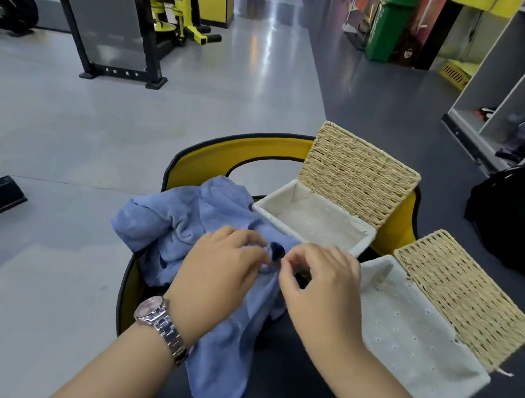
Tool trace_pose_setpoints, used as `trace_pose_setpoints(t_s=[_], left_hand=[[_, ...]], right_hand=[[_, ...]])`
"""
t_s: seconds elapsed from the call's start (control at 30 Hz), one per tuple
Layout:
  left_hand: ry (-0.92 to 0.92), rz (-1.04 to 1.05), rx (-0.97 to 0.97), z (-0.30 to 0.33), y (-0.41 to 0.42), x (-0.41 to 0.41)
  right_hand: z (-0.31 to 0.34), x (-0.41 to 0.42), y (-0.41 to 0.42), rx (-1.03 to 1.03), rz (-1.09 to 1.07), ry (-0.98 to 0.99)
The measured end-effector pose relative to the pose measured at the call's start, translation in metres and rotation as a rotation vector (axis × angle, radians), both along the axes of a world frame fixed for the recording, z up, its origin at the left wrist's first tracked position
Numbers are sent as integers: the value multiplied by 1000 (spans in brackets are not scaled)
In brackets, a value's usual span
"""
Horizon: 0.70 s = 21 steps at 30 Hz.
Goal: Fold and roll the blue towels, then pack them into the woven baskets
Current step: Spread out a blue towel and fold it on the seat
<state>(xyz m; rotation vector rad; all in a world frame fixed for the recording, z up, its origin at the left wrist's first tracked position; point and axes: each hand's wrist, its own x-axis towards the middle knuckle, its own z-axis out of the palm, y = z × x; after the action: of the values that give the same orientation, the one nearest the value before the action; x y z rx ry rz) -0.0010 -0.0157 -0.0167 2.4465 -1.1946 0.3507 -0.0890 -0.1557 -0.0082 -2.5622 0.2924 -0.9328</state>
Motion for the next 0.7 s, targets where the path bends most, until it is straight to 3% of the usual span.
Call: trace_pose_setpoints(t_s=[0.17,0.37,0.47,0.6,0.7], left_hand=[[115,200,126,-27,22,18],[135,324,316,-76,34,25],[133,270,331,-87,30,22],[140,236,304,-85,18,22],[155,242,278,-79,18,21]], right_hand=[[-19,4,-24,-26,-66,291],[-72,26,-24,-346,-142,614],[-92,26,-23,-435,-120,748],[-95,23,-23,-454,-99,644],[-67,21,-20,-349,-83,374]])
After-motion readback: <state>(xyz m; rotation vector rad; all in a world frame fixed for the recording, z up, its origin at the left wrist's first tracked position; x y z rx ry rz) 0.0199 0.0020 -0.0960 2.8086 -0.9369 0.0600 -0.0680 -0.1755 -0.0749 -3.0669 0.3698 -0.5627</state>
